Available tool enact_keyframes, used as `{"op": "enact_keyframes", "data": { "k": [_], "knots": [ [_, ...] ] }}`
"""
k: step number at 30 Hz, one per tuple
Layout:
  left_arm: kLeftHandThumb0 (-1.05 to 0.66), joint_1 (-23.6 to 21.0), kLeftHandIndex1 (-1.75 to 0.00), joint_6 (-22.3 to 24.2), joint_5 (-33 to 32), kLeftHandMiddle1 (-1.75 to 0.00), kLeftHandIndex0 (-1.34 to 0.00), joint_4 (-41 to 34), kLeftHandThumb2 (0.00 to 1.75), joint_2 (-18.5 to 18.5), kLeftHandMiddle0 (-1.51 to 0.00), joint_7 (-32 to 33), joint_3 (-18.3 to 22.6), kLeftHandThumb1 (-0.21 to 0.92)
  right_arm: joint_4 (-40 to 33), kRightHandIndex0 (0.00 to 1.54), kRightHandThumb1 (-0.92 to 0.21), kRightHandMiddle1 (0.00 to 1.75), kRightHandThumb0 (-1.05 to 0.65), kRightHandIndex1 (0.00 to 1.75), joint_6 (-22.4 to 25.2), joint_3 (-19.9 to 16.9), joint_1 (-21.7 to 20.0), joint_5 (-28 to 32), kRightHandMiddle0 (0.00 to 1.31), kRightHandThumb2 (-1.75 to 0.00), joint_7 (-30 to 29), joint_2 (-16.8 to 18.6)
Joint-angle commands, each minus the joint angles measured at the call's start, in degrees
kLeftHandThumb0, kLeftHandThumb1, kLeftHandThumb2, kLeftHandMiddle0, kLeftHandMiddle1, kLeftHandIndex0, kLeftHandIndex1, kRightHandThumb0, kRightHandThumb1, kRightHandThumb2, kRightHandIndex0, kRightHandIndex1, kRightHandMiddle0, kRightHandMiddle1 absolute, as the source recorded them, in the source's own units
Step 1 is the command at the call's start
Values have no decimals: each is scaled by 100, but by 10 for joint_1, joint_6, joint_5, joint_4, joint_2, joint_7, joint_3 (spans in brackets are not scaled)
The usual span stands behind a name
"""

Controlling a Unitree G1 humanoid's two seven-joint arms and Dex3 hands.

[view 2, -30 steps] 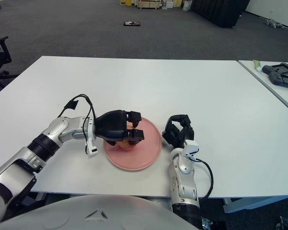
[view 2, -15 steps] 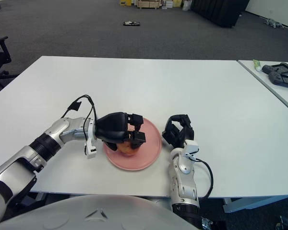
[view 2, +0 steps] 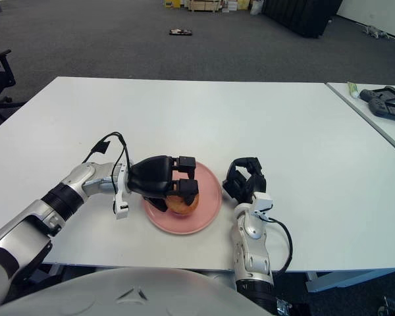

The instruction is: Put the apple into the plate.

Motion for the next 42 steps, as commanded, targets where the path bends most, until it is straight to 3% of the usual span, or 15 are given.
{"op": "enact_keyframes", "data": {
  "k": [1, 3, 6, 14, 20, 28, 33, 37, 42],
  "knots": [
    [-46, -6, -158, 14, 8, -121, -13, -8, 61, 3, -2, 30, 25, 90, 20, 97, -56, 175, -41, 175, 12, -2, 4, 1, 43, -102, -6, 23],
    [-55, -2, -136, 23, 10, -107, -7, -12, 66, 4, -1, 43, 33, 91, 21, 98, -56, 175, -41, 175, 14, -1, 4, -3, 43, -102, -7, 22],
    [-68, 0, -92, 32, 19, -72, -2, -13, 75, 4, 0, 64, 42, 92, 20, 100, -55, 175, -41, 175, 20, 1, 4, -8, 43, -103, -10, 21],
    [-85, -21, -43, 46, 66, -19, 0, 22, 91, 9, 0, 162, 43, 92, 20, 100, -51, 175, -42, 175, 35, 0, 2, -8, 46, -108, -10, 17],
    [-94, -22, -31, 58, 63, -3, 0, 27, 91, 9, 0, 190, 45, 92, 33, 101, -48, 175, -43, 175, 12, 2, 2, -24, 48, -112, -7, 11],
    [-99, -7, -34, 63, -25, 0, 0, 4, 84, 18, 0, 123, 63, 92, 15, 100, -48, 175, -43, 175, 41, 2, 5, -44, 48, -112, -36, 20],
    [-102, -4, -38, 69, -71, 0, 0, 3, 79, 18, 0, 86, 74, 92, -4, 98, -50, 175, -42, 175, 62, -1, 6, -31, 47, -110, -52, 34],
    [-104, -27, -35, 57, -85, 0, 0, 40, 78, 25, 0, 91, 90, 92, -9, 95, -52, 175, -42, 175, 46, -4, 6, -8, 45, -107, -47, 44],
    [-105, -17, -25, 48, -129, 0, 0, 42, 76, 25, 0, 78, 112, 92, 7, 96, -54, 175, -41, 175, 29, -2, 1, 14, 44, -104, -17, 27]
  ]
}}
